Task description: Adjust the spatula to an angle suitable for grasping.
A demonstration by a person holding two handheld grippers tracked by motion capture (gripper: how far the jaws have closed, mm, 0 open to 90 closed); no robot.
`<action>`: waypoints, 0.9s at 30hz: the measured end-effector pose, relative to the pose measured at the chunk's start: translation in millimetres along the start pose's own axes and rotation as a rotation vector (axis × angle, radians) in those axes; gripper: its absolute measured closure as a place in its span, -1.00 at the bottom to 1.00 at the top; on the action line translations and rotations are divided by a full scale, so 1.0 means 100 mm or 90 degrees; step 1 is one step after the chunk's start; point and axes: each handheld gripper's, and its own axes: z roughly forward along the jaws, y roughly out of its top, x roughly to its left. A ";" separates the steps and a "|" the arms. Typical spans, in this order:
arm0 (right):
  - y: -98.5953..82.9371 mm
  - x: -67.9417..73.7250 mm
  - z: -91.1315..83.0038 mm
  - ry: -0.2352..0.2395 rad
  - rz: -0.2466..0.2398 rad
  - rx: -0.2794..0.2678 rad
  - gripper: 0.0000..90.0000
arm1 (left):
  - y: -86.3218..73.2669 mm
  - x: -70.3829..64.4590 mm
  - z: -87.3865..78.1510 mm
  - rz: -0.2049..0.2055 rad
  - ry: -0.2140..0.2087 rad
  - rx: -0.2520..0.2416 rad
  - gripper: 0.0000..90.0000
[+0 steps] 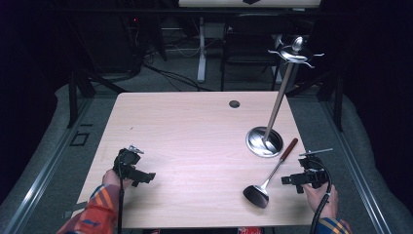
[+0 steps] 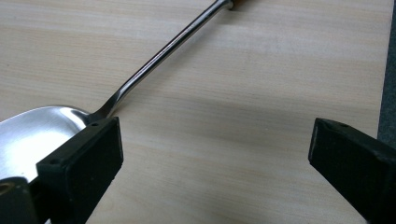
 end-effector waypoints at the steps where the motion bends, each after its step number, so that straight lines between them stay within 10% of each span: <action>1: 0.00 0.00 0.01 0.001 0.007 -0.003 -0.94 | 0.00 0.00 0.00 0.000 0.000 0.000 -1.00; 27: 0.16 0.23 0.23 -0.017 -0.021 0.035 -0.85 | -0.01 -0.02 -0.05 -0.001 -0.006 -0.014 -1.00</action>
